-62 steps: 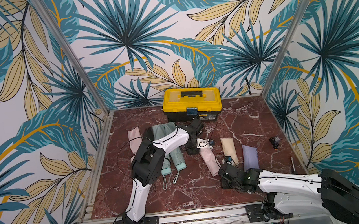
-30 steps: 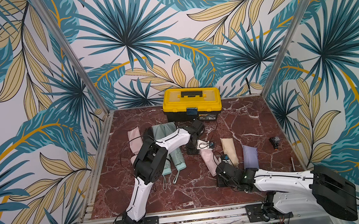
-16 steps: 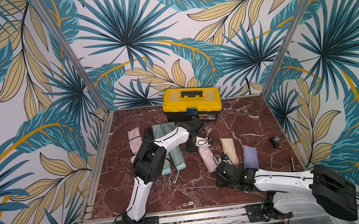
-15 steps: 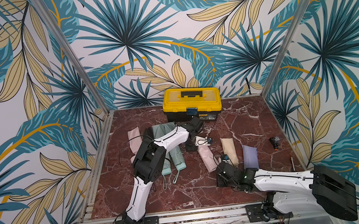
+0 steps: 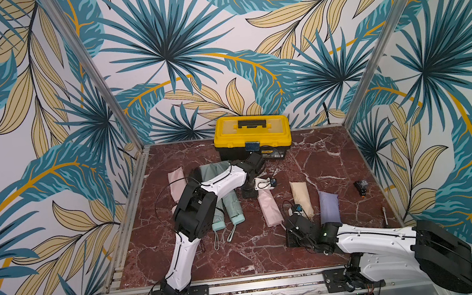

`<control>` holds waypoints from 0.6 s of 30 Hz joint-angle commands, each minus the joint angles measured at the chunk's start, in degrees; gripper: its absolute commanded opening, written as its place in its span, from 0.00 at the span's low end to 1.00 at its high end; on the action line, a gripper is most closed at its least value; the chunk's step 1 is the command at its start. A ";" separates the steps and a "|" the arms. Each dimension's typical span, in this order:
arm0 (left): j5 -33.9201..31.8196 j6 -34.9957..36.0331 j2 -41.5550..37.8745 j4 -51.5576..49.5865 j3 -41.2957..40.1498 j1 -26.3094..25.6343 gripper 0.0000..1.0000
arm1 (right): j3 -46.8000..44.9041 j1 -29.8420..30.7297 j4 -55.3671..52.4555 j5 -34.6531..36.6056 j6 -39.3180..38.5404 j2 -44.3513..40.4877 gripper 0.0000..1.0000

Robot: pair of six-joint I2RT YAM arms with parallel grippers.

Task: Take umbrellas out of sleeves
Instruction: Take out the umbrella from the umbrella sleeve.

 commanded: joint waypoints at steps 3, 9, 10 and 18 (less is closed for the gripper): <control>-1.85 -1.69 -1.97 0.05 2.11 0.82 0.00 | -2.92 0.40 -9.57 -1.56 0.80 -0.65 0.00; -1.38 -1.96 -2.55 0.05 1.99 1.11 0.00 | -3.19 0.40 -11.05 -1.80 0.92 -2.01 0.00; -1.50 -1.96 -2.61 0.08 1.99 1.12 0.00 | -3.19 0.41 -11.20 -1.80 0.92 -2.01 0.00; -1.99 -2.08 -3.06 0.04 1.74 1.49 0.00 | -3.43 0.40 -11.54 -2.19 1.34 -2.51 0.00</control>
